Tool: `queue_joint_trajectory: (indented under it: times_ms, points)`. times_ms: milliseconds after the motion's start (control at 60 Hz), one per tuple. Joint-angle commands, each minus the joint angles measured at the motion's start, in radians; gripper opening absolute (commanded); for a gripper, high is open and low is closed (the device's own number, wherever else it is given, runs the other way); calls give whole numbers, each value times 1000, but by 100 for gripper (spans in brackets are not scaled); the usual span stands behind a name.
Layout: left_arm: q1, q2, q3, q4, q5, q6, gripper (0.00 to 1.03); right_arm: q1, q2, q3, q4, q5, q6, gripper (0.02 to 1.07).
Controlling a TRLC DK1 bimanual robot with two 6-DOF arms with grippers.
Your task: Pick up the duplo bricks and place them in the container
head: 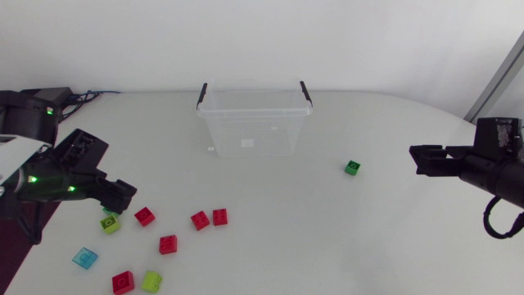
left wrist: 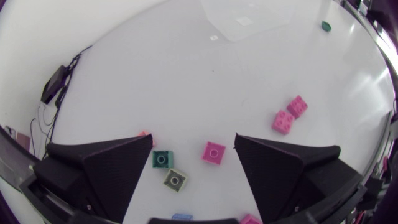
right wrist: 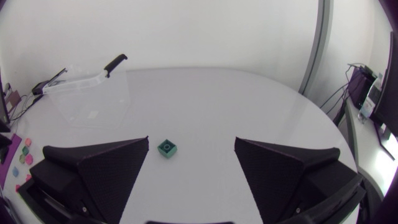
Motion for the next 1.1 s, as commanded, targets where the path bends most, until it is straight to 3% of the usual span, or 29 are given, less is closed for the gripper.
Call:
queue_joint_trajectory:
  times_ms: [0,133,283,333,450,500,700,917,1000,1083]
  points:
    - [21,74,26,-20,40,120,92,-48,103,49,-37,-44,21,102]
    - [29,184,39,-33,58,186,92,-77,201,105,-126,-89,-19,102]
    - [29,278,44,-30,71,244,92,-39,284,215,-381,-90,-278,102]
    - [29,316,50,-27,71,264,91,-29,295,223,-390,-84,-387,102]
    - [37,382,69,-19,72,295,88,-22,311,247,-432,-89,-462,102]
    - [35,410,69,-5,72,306,87,-5,295,224,-392,-89,-526,102]
    - [35,488,84,27,72,319,81,15,390,301,-404,-149,-579,102]
    - [40,598,119,45,91,326,53,35,485,395,-416,-163,-606,101]
    - [38,626,121,44,91,341,42,41,549,453,-469,-192,-646,97]
    - [35,628,118,35,89,356,36,56,618,493,-482,-192,-686,97]
